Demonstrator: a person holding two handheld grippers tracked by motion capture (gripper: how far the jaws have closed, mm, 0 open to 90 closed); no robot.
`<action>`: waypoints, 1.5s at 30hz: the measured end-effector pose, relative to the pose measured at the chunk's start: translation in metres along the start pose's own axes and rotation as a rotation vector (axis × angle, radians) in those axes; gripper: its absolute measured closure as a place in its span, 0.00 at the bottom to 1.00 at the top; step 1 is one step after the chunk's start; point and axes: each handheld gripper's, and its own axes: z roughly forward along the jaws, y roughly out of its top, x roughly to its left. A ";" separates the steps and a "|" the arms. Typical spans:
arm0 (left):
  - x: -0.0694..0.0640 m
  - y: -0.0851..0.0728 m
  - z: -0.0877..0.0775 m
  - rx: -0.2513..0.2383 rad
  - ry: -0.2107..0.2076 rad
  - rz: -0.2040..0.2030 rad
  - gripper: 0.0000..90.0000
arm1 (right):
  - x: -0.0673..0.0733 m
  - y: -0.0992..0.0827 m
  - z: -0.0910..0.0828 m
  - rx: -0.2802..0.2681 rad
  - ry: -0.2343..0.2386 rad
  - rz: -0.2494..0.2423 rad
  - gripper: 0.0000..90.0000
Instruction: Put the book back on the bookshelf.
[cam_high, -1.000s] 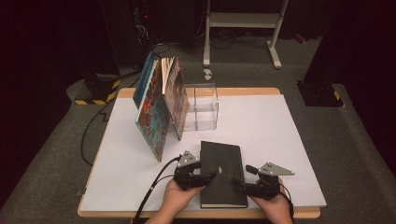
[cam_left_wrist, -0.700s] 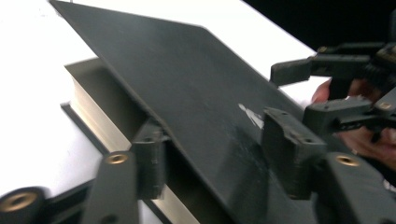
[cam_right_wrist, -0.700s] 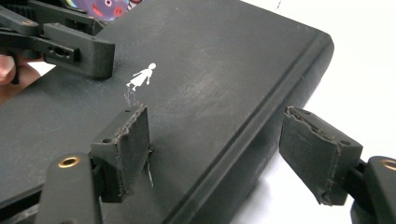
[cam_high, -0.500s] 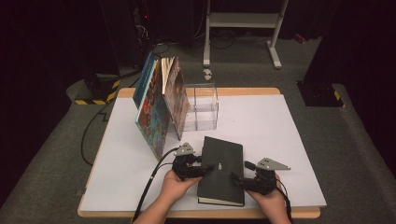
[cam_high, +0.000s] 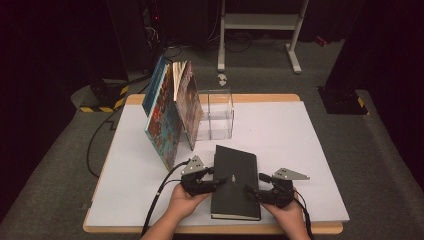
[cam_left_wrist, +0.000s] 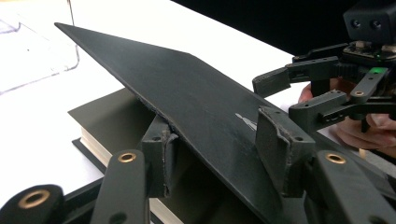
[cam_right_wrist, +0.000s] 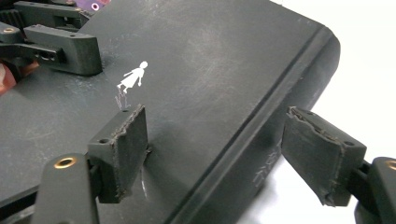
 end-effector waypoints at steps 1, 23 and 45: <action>0.000 0.000 0.000 0.000 0.000 0.000 0.56 | 0.000 0.000 0.001 0.001 0.008 0.006 0.24; -0.017 0.003 -0.011 -0.072 0.039 0.151 0.57 | -0.011 0.003 0.015 0.070 0.158 0.177 0.00; -0.030 0.001 -0.019 -0.134 0.062 0.259 0.57 | -0.017 0.003 0.014 0.060 0.230 0.233 0.00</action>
